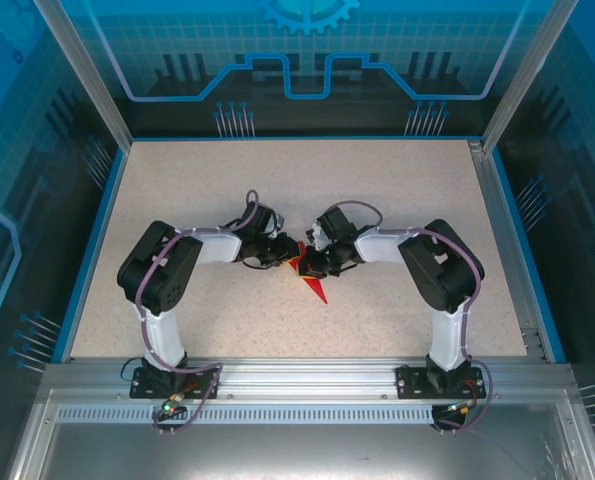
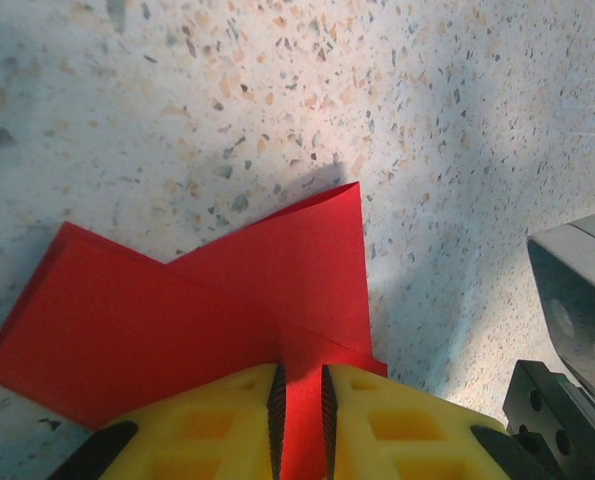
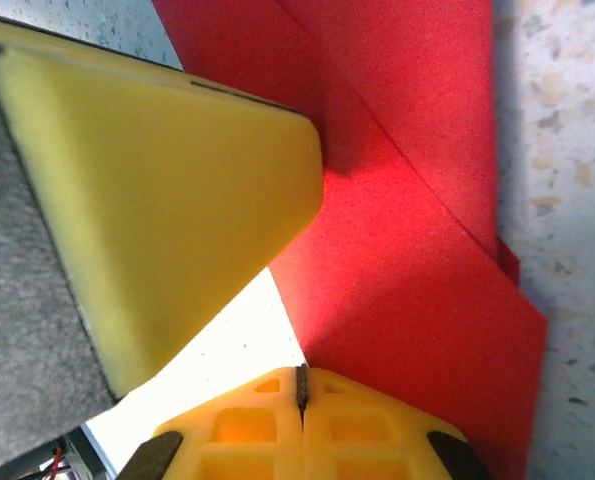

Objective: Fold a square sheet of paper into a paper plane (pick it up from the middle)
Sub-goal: Fold the wing for the fifth time at the center of the table.

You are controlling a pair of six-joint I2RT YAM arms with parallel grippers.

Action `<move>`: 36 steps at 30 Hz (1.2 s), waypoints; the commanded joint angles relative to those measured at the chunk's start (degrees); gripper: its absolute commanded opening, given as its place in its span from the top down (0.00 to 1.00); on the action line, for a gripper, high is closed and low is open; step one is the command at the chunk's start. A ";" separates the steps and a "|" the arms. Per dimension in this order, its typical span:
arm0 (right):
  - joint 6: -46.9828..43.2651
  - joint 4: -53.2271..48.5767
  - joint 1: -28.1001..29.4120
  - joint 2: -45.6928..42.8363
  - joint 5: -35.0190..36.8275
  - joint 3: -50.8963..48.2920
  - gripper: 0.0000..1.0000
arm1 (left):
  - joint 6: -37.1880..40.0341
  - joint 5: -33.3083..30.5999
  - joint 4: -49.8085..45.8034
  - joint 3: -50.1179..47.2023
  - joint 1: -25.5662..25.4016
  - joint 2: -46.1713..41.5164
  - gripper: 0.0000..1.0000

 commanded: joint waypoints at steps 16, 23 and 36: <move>-2.58 -5.97 -0.82 -2.54 -0.06 -5.23 0.95 | 0.13 -1.90 -2.34 -0.69 0.44 2.41 0.79; -4.56 -5.38 -0.82 -7.65 -3.20 -8.49 0.93 | 0.05 -1.82 -2.47 -0.34 0.49 2.67 0.79; -4.62 -5.59 -1.22 -10.94 -4.22 -14.14 0.93 | 0.23 -1.79 -2.63 -0.93 0.83 2.23 0.79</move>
